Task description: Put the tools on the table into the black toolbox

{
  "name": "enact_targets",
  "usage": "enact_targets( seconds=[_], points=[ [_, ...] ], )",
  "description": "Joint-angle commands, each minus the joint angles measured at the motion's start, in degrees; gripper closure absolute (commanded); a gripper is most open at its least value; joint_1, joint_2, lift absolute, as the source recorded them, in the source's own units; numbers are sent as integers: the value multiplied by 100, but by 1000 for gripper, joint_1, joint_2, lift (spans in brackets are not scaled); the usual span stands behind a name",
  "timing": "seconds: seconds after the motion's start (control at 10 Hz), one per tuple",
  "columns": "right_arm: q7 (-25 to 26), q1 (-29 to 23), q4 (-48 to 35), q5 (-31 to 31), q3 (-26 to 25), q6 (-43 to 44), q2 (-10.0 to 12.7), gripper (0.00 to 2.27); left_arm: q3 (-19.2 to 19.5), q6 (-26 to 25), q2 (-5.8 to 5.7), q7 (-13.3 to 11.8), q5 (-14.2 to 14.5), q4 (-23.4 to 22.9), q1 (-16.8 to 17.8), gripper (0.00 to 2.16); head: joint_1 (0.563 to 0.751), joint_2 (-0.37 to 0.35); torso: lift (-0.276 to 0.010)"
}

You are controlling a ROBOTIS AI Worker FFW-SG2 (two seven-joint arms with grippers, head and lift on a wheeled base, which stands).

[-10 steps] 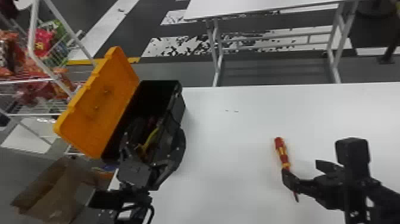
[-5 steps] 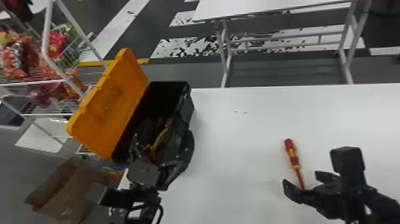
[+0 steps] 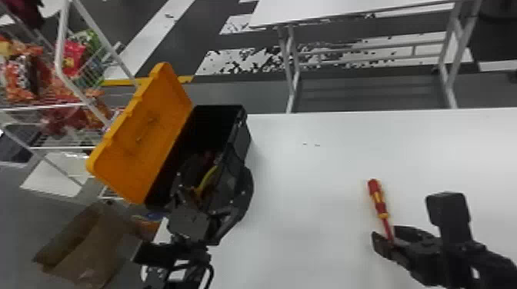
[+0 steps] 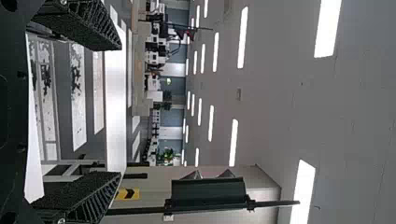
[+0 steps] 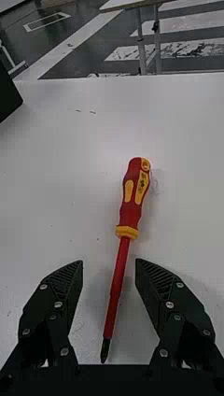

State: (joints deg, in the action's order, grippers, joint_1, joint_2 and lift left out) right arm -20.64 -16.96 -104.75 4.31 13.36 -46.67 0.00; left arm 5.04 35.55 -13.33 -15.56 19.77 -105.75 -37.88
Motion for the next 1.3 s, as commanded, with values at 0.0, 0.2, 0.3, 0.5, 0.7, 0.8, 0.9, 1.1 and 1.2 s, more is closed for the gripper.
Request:
enact_targets(
  seconds=[0.0, 0.2, 0.3, 0.5, 0.7, 0.8, 0.9, 1.1, 1.2],
  points=[
    [7, -1, 7, 0, -8, -76, 5, 1271, -3, 0, -3, 1, 9, 36, 9, 33, 695, 350, -75],
    [16, -1, 7, 35, -52, -234, 5, 1939, -11, 0, 6, 1, 9, 45, 18, 33, 695, 350, -75],
    [16, -1, -2, 97, -70, -286, 5, 2047, -11, 0, -3, -8, 9, 45, 9, 33, 695, 350, -75],
    [43, -36, -81, 396, -61, -445, 5, 2243, -11, 0, -3, -8, 36, 54, 9, 33, 695, 344, -75],
    [43, -177, -231, 439, -44, -111, 5, 2243, -11, 0, -3, -17, 36, 19, 0, 33, 695, 330, -75],
    [43, -256, -397, 483, -26, 12, 5, 2243, -11, 0, -3, -35, 36, -51, -9, 33, 695, 330, -75],
    [34, -352, -591, 545, 18, 206, 5, 2243, -38, -18, -3, -61, 36, -192, -35, 33, 695, 323, -75],
    [-63, -563, -969, 571, 53, 434, 5, 2243, -161, -105, -20, -123, 106, -447, -26, 33, 695, 322, -75],
    [-142, -678, -1109, 580, 62, 680, 5, 2243, -205, -281, -20, -184, 150, -614, -18, 29, 695, 318, -75]
  ],
)
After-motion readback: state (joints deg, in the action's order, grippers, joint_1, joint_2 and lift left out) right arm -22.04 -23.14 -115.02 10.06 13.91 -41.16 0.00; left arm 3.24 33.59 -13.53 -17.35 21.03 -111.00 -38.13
